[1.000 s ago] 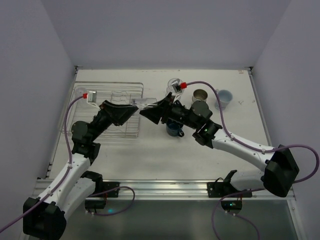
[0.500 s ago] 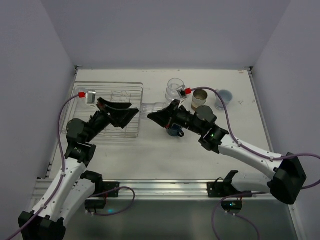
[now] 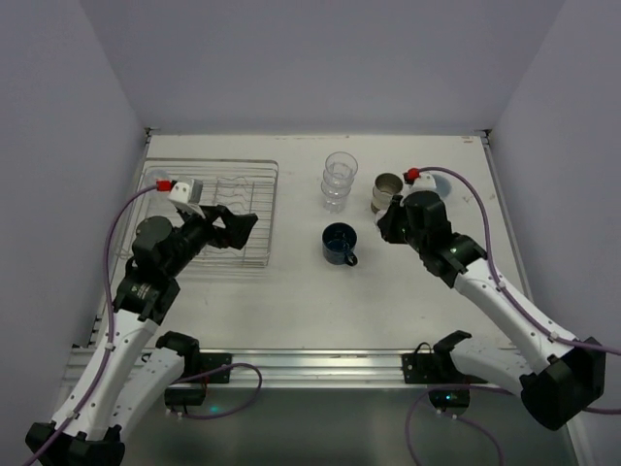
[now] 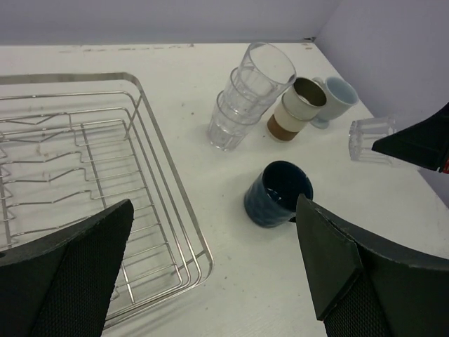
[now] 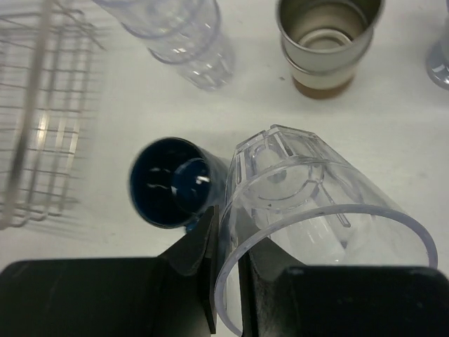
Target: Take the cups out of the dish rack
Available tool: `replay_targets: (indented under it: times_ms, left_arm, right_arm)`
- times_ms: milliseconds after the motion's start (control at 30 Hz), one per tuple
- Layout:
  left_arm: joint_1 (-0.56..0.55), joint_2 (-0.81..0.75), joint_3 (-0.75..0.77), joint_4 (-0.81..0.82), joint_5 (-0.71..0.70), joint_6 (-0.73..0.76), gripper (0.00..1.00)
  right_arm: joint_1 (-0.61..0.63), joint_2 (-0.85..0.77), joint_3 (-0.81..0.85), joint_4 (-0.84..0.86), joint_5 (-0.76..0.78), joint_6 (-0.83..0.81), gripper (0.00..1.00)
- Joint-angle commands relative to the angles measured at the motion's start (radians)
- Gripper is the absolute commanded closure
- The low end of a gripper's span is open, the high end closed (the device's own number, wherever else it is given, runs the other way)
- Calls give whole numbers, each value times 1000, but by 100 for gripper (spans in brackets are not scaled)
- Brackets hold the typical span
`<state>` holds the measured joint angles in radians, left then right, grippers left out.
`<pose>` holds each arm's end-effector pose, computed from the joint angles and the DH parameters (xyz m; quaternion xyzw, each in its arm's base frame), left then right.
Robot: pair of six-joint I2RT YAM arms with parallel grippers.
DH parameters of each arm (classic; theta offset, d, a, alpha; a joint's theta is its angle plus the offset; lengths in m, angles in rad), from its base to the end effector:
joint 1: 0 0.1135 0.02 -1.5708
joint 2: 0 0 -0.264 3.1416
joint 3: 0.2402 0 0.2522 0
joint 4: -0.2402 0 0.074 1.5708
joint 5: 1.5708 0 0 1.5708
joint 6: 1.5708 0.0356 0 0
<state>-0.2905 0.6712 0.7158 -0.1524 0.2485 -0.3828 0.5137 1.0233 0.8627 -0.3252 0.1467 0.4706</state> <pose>0.1538 -0.0551 0.3369 0.0486 0.7415 -0.3060 0.5952 0.2034 0.1088 0.3080 0.0194 0.8547 0.1880 0.4834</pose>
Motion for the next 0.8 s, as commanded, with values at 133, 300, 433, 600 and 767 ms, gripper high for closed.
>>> replay_targets:
  times_ms: [133, 300, 433, 600, 767]
  left_arm:
    - [-24, -36, 25, -49, -46, 68, 0]
    - [-27, -39, 24, -50, -55, 71, 0]
    - [-27, -35, 24, -50, -54, 70, 0]
    - [-27, -21, 24, -52, -55, 70, 0]
    - [-27, -2, 20, -58, -101, 73, 0]
  right_arm:
    - [-46, 234, 91, -201, 123, -92, 100]
    - [-49, 409, 171, -238, 126, -122, 99]
    - [-47, 489, 200, -230, 91, -130, 95]
    - [-49, 529, 211, -201, 56, -139, 89]
    - [-47, 541, 217, -186, 25, -145, 62]
